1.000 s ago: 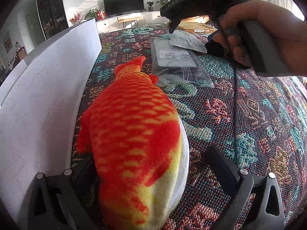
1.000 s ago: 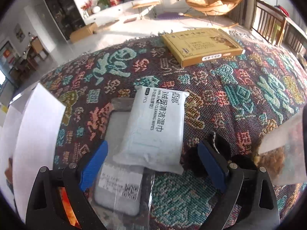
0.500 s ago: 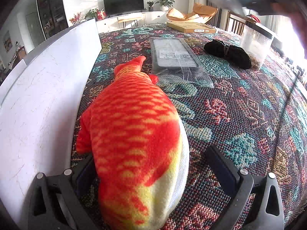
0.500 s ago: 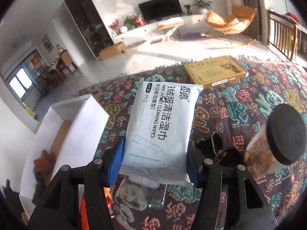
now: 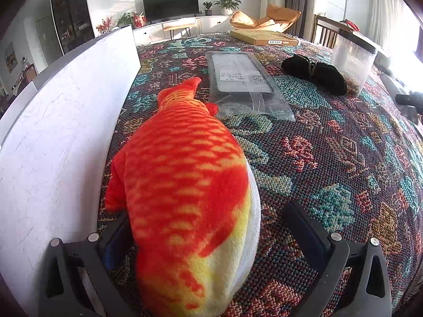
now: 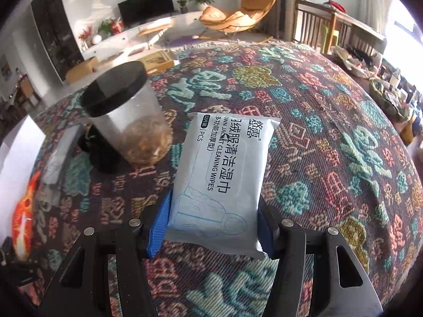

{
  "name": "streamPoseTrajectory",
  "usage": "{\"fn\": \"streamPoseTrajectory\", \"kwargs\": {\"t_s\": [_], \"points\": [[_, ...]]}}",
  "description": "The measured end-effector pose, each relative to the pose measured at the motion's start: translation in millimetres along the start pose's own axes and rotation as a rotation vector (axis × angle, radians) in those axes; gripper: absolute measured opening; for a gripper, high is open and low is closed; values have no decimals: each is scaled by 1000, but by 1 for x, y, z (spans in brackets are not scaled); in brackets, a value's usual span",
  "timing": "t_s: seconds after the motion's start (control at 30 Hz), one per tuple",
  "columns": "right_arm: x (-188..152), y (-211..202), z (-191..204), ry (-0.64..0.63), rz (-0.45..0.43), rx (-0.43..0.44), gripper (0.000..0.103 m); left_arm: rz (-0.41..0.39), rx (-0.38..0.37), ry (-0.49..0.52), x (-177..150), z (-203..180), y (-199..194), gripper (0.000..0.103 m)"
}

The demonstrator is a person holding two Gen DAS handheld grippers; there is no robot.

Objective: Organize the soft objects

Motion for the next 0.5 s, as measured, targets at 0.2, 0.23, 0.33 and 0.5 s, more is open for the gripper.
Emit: {"fn": "streamPoseTrajectory", "kwargs": {"t_s": [0.2, 0.23, 0.33, 0.5], "points": [[19, 52, -12, 13, 21, -64, 71, 0, 0, 0, 0, 0, 0, 103], [20, 48, -13, 14, 15, -81, 71, 0, 0, 0, 0, 0, 0, 103], [14, 23, -11, 28, 8, -111, 83, 0, 0, 0, 0, 0, 0, 103], [-29, -13, -5, 48, 33, -161, 87, 0, 0, 0, 0, 0, 0, 103]]}}
Point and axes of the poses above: each gripper's, at about its wrist camera, not at the fingertips, and y roughly the way its jaws point, z to its left, x to its top, the point moved 7 cm from there along y, roughly the way its jaws point, and after that the axes turned 3 degrees about -y, right-handed, at the moved point
